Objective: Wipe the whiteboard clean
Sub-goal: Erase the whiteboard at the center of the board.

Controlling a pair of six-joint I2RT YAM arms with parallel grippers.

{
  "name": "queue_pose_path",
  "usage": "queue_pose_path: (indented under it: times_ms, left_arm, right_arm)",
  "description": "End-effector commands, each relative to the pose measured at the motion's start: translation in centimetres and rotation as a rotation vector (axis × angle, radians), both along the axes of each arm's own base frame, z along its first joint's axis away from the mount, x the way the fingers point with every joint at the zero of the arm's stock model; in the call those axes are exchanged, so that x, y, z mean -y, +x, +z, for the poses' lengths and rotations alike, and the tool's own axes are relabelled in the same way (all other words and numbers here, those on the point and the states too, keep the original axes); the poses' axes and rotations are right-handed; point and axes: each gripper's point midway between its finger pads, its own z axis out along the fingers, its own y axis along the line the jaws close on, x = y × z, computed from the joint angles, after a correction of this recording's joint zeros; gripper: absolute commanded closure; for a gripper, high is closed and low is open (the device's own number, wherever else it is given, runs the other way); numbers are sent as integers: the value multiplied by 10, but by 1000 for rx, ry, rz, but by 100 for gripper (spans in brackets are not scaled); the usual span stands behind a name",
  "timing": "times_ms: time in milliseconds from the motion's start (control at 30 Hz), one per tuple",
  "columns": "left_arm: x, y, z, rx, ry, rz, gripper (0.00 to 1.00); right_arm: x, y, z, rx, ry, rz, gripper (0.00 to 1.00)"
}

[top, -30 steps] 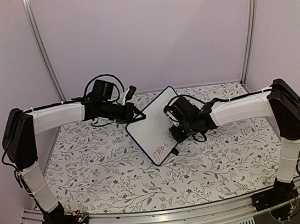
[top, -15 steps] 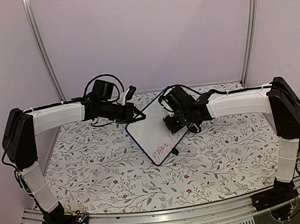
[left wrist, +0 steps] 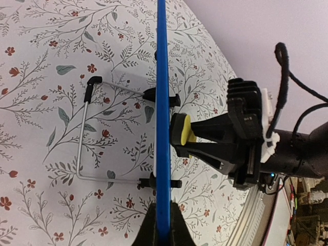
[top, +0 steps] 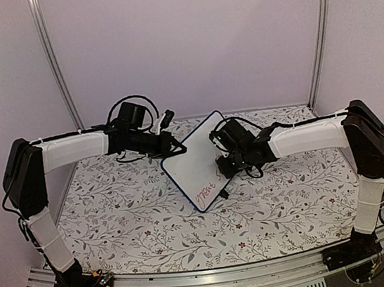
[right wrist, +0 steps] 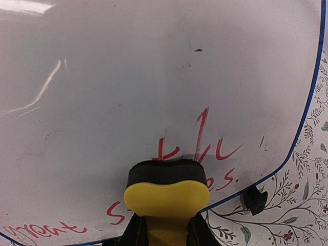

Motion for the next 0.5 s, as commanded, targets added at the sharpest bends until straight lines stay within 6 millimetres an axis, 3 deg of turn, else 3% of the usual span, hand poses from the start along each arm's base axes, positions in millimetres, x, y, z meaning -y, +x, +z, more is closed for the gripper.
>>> queue_pose_path:
  times_ms: [0,233,467]
  left_arm:
    - [11,-22,1,6,7,-89,100]
    - [11,-21,1,10,10,-88,100]
    - [10,-22,2,13,9,-88,100]
  right_arm:
    - [-4,4,1,-4,11,6,84]
    - [-21,20,18,38,36,24,84]
    - [-17,20,13,31,22,22,84]
